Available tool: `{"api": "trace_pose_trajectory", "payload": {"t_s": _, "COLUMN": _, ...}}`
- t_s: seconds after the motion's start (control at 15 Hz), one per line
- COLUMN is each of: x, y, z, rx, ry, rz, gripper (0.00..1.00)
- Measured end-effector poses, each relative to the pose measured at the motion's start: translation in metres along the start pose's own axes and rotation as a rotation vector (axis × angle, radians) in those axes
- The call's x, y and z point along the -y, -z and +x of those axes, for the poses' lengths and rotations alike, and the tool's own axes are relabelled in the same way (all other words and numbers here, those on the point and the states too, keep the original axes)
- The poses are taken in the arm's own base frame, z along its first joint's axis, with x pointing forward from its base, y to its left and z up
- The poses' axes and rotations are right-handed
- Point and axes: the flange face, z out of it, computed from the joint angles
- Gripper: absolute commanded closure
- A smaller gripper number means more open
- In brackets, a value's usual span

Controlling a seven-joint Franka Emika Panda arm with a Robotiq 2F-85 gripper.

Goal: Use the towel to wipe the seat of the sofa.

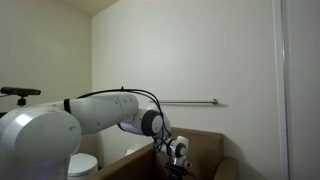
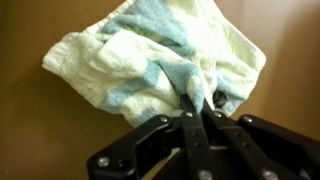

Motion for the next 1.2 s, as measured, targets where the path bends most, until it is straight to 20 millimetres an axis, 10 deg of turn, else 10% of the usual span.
{"api": "trace_pose_trajectory", "payload": {"t_s": 0.27, "x": 0.014, "y": 0.017, "z": 0.016, "rx": -0.022, "ry": 0.018, "rz": -0.021, "gripper": 0.94}}
{"api": "trace_pose_trajectory", "payload": {"t_s": 0.87, "x": -0.016, "y": -0.083, "z": -0.055, "rx": 0.313, "ry": 0.156, "rz": 0.181, "gripper": 0.94}}
{"api": "trace_pose_trajectory", "payload": {"t_s": 1.2, "x": 0.001, "y": -0.104, "z": -0.097, "rx": 0.513, "ry": 0.263, "rz": 0.312, "gripper": 0.95}}
